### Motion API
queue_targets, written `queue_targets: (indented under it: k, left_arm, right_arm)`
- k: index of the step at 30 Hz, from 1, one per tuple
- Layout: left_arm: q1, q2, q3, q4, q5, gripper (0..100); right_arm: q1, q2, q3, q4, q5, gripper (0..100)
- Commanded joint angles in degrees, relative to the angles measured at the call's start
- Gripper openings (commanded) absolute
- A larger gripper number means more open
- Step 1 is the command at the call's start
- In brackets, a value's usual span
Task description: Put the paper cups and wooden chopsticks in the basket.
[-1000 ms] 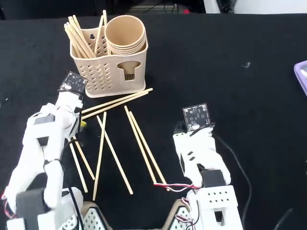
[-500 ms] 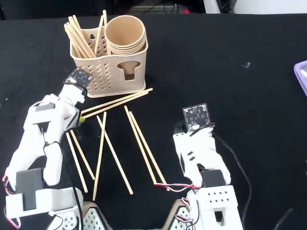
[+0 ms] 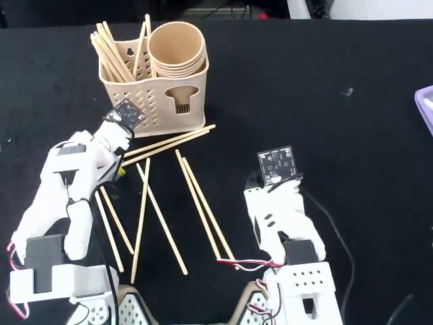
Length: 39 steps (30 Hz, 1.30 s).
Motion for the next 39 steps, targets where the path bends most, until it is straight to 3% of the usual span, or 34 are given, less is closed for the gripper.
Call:
queue_targets:
  k: [1,15,22,31,36,39]
  left_arm:
    - [0.2,-0.8,0.8,0.5,-0.7,27]
    - [0.2,-1.0,6.5,0.4,-0.8,27]
    - [0.1,-2.9,5.1,1.4,0.8,12]
    - [-0.9,-21.9,0.4,25.8,26.2,29]
    - [-2.2,-22.5,4.0,28.1,44.4,29]
    - [-3.6,-17.8,4.5,26.4,51.0,29]
  right_arm:
    - [-0.2,-1.1,-0.1,-1.3,-0.2,2.1]
    - [-0.2,-1.1,-0.1,-1.3,-0.2,2.1]
    - [-0.3,-1.1,-0.1,-1.3,-0.2,2.1]
    - [-0.2,-1.1,-0.1,-1.3,-0.2,2.1]
    - [-0.3,-1.1,-0.2,-1.3,-0.2,2.1]
    - [-0.3,-1.1,-0.2,-1.3,-0.2,2.1]
